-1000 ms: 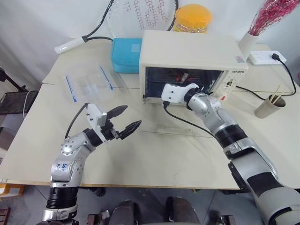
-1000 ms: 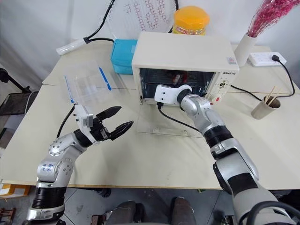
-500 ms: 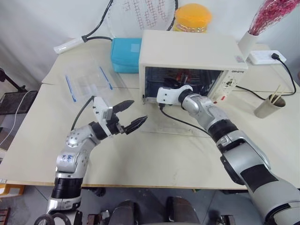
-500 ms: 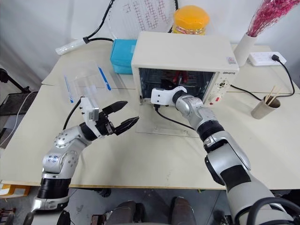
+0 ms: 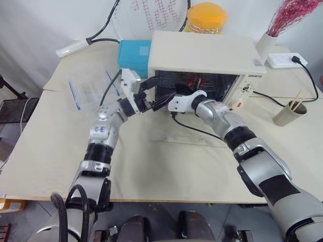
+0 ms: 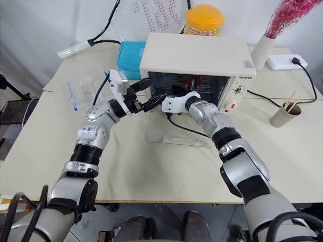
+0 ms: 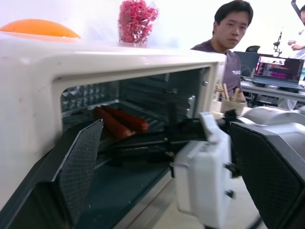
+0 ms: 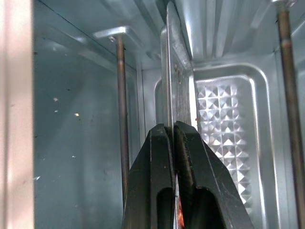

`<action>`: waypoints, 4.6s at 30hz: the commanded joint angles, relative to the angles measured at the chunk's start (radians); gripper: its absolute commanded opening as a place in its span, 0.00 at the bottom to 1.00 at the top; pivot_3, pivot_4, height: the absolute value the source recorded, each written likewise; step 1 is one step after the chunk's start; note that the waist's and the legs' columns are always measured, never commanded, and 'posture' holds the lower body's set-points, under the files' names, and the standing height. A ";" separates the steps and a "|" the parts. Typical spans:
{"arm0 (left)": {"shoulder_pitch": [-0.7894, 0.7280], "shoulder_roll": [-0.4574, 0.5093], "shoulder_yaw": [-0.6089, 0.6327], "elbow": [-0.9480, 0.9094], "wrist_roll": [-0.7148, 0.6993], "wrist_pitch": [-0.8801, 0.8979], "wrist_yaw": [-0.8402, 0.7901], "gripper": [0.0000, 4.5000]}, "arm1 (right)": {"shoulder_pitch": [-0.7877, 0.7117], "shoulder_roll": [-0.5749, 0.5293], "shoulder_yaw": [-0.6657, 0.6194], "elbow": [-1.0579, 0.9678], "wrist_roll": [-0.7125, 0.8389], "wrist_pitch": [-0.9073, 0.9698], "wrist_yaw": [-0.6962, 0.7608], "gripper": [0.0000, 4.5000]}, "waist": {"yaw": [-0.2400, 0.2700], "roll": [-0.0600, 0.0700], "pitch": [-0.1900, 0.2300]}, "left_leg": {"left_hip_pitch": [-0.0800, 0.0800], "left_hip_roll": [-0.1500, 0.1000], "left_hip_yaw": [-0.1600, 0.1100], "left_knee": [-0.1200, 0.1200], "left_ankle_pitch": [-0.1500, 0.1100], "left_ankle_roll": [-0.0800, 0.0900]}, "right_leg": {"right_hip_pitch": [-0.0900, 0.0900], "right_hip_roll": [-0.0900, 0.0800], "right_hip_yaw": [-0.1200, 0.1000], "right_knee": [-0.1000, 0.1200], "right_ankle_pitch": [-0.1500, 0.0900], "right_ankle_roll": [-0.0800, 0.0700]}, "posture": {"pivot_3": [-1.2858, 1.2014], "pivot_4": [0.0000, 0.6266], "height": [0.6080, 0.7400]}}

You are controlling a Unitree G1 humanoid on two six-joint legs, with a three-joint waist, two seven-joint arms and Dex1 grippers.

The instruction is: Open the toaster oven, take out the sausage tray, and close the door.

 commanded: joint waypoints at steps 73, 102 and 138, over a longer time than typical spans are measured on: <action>0.225 -0.038 0.827 -0.258 -1.087 1.604 1.050 0.00 | 0.823 -0.311 -0.354 -1.297 0.565 0.021 0.694 0.57 | 0.035 -0.002 0.000 | -0.006 -0.001 -0.002 0.008 0.001 0.000 | -0.005 -0.001 0.003 0.005 0.000 0.000 | 0.52 0.24 1.00; 0.898 0.011 0.824 -0.695 -1.599 1.061 1.109 0.00 | 0.756 -0.386 -0.581 -0.488 0.984 0.009 1.091 0.01 | 0.035 -0.002 0.000 | 0.012 0.000 -0.003 0.005 -0.001 -0.001 | 0.016 0.000 0.018 -0.005 0.000 -0.001 | 0.52 0.24 1.00; 0.469 0.244 0.196 -0.337 -1.502 1.327 0.987 0.00 | 1.451 -0.487 -1.125 -1.262 1.221 0.346 1.119 0.81 | 0.074 -0.002 0.000 | 0.010 -0.003 0.001 -0.002 -0.001 -0.002 | 0.011 0.001 0.023 -0.007 0.000 0.001 | 0.52 0.24 1.00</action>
